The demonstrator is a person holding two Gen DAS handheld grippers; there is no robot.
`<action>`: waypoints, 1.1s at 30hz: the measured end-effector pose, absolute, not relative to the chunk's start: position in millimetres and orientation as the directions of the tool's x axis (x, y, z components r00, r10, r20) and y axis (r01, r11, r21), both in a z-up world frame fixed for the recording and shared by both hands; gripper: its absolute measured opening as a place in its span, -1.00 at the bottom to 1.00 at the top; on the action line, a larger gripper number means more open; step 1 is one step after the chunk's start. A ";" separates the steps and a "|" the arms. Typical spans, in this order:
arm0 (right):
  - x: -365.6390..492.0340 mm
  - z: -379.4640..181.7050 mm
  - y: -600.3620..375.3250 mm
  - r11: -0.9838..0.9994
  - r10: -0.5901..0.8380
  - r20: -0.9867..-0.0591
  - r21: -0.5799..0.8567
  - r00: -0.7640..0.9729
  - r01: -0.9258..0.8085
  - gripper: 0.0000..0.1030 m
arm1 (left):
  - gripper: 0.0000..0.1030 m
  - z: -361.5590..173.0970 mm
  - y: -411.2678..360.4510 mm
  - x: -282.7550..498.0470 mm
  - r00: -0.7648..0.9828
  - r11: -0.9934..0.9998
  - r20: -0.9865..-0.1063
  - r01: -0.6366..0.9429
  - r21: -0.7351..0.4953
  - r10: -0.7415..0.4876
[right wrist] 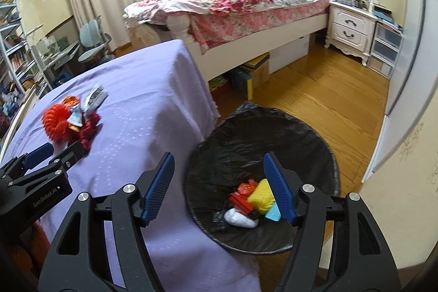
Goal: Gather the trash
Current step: 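Move both open tools back over the bed toward the remaining items, then grasp the dark red ribbon with the right tool while the left tool grasps the orange foam net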
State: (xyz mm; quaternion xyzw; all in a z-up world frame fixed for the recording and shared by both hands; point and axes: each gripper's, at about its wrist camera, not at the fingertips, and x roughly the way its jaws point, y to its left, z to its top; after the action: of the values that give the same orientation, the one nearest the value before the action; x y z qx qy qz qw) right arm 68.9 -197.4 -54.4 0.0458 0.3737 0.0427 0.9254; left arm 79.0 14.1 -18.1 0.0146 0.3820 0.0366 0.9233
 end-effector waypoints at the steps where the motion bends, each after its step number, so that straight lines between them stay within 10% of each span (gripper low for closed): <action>1: 69.2 -54.2 -188.6 0.991 0.128 -0.689 0.117 0.714 -0.065 0.28 | 0.45 -17.9 21.0 77.6 0.705 0.996 -0.704 -0.069 0.056 0.088; 33: 112.8 -59.7 -22.6 0.953 0.243 -0.746 0.063 0.620 -0.298 -0.11 | 0.47 -26.4 127.8 66.5 0.664 0.970 -0.726 -0.244 0.017 0.179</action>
State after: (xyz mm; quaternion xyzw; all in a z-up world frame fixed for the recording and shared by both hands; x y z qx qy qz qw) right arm 112.8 -22.6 -59.7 -0.0336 0.4091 0.1504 0.8994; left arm 66.5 127.8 -26.4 -0.0410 0.3930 0.1161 0.9113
